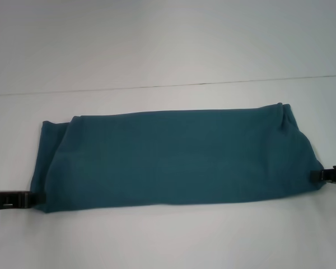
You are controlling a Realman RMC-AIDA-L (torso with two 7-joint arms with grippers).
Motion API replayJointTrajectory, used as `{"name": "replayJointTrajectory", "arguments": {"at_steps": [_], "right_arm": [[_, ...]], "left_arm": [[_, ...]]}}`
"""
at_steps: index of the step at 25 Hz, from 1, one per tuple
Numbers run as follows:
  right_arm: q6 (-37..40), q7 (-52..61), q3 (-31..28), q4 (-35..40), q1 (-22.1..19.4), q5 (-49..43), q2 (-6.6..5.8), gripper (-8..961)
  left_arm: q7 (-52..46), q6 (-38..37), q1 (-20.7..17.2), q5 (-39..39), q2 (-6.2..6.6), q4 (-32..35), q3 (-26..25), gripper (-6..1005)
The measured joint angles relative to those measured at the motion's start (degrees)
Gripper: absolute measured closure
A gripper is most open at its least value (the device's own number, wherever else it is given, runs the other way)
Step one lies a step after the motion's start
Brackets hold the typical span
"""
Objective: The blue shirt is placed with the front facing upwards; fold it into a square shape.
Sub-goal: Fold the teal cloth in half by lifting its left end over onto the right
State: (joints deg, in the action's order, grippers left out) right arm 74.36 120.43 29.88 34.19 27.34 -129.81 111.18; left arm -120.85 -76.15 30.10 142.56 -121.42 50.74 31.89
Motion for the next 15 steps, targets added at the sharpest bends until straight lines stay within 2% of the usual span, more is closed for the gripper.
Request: {"name": "replayJointTrajectory", "arguments": {"at_steps": [15], "right_arm": [[1.7, -0.2, 0.0, 0.0, -0.6, -0.1, -0.36, 943]], "left_arm": [[-0.9, -2.8, -0.3, 0.8, 0.17, 1.8, 0.4, 998]]}}
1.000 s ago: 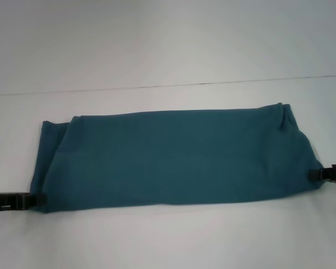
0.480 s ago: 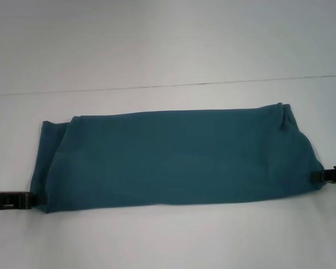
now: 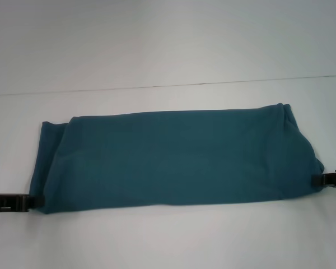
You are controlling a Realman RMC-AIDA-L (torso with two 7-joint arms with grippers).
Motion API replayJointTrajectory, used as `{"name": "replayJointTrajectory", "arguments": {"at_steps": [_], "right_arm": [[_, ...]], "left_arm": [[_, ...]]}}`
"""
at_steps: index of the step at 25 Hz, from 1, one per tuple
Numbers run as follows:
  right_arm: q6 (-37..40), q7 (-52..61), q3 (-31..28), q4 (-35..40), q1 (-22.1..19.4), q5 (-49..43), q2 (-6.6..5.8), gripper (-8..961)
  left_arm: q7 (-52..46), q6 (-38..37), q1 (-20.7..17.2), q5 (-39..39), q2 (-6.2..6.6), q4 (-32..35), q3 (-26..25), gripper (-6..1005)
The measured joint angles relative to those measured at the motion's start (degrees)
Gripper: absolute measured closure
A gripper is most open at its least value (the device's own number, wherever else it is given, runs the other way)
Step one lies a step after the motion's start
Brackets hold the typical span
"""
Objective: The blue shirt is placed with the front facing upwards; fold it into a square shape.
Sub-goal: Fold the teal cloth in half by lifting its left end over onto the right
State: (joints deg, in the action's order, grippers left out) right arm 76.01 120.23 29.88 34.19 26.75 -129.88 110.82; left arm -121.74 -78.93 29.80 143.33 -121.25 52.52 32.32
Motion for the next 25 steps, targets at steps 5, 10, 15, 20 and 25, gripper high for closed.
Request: {"name": "replayJointTrajectory", "arguments": {"at_steps": [5, 10, 15, 20, 25], "right_arm": [[0.4, 0.0, -0.1, 0.1, -0.6, 0.1, -0.20, 942], [1.1, 0.0, -0.2, 0.5, -1.1, 0.1, -0.22, 943], [1.5, 0.0, -0.2, 0.5, -1.4, 0.2, -0.29, 942], [1.6, 0.0, -0.2, 0.5, -1.7, 0.2, -0.29, 942], [2.1, -0.3, -0.5, 0.5, -2.0, 0.2, -0.26, 943]], "left_arm": [[-0.3, -1.5, -0.3, 0.0, -0.03, 1.1, -0.3, 998], [-0.3, -3.0, -0.3, 0.0, -0.04, 2.0, -0.4, 998], [-0.3, -3.7, -0.4, 0.0, -0.04, 2.0, -0.4, 999], [-0.3, -3.8, -0.6, 0.3, -0.04, 2.1, -0.4, 999], [-0.3, -4.3, -1.0, 0.3, -0.04, 2.7, -0.4, 999]]}}
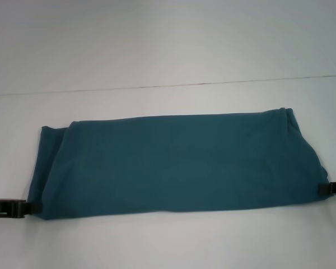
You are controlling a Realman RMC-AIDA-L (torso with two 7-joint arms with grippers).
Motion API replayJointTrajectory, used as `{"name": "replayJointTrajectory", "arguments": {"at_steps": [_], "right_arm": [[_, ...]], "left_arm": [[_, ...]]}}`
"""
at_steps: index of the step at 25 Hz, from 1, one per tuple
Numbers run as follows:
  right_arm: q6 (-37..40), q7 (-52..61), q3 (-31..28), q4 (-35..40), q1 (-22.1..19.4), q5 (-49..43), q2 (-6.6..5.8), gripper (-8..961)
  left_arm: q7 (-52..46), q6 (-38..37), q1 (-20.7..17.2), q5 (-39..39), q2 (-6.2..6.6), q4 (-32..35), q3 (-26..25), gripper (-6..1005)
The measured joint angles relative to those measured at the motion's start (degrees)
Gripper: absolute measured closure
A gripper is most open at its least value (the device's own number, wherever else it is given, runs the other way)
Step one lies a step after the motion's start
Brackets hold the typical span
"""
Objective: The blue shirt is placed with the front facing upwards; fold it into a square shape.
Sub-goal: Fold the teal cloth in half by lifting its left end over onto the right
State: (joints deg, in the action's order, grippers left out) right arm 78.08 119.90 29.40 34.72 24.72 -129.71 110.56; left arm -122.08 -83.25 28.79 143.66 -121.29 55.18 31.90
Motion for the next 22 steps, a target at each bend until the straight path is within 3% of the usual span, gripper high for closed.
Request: {"name": "replayJointTrajectory", "arguments": {"at_steps": [22], "right_arm": [[0.1, -0.4, -1.0, 0.0, -0.9, -0.1, 0.01, 942]], "left_arm": [[-0.1, -0.3, -0.2, 0.3, 0.24, 0.3, -1.0, 970]]}}
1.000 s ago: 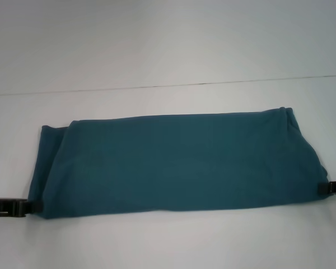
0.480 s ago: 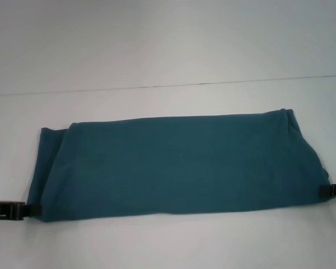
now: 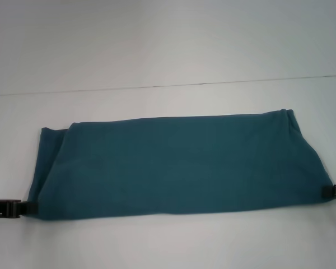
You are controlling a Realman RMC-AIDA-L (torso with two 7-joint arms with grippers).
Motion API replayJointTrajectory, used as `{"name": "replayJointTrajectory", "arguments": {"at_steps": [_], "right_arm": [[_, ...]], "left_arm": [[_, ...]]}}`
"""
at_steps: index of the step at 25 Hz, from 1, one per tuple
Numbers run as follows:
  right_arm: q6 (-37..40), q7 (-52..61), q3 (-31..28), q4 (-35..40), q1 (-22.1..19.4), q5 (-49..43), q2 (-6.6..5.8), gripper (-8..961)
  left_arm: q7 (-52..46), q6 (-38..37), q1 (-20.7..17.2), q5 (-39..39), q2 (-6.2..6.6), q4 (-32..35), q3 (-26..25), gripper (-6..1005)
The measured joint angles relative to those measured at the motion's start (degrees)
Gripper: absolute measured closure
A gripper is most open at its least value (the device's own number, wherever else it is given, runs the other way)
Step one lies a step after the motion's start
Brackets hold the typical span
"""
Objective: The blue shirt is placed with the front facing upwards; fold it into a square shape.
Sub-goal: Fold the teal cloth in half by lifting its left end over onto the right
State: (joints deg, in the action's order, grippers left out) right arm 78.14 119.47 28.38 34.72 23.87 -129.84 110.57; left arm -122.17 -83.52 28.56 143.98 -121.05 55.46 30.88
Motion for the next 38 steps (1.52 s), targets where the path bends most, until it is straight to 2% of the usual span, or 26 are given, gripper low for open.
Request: {"name": "replayJointTrajectory", "arguments": {"at_steps": [34, 38], "right_arm": [[-0.2, -0.9, -0.2, 0.1, 0.1, 0.1, -0.15, 943], [-0.2, -1.5, -0.3, 1.5, -0.1, 1.0, 0.14, 820]], "left_arm": [[0.0, -1.0, 0.8, -0.1, 0.11, -0.1, 0.1, 890], [0.0, -1.3, 1.0, -0.2, 0.11, -0.1, 0.1, 881]]}}
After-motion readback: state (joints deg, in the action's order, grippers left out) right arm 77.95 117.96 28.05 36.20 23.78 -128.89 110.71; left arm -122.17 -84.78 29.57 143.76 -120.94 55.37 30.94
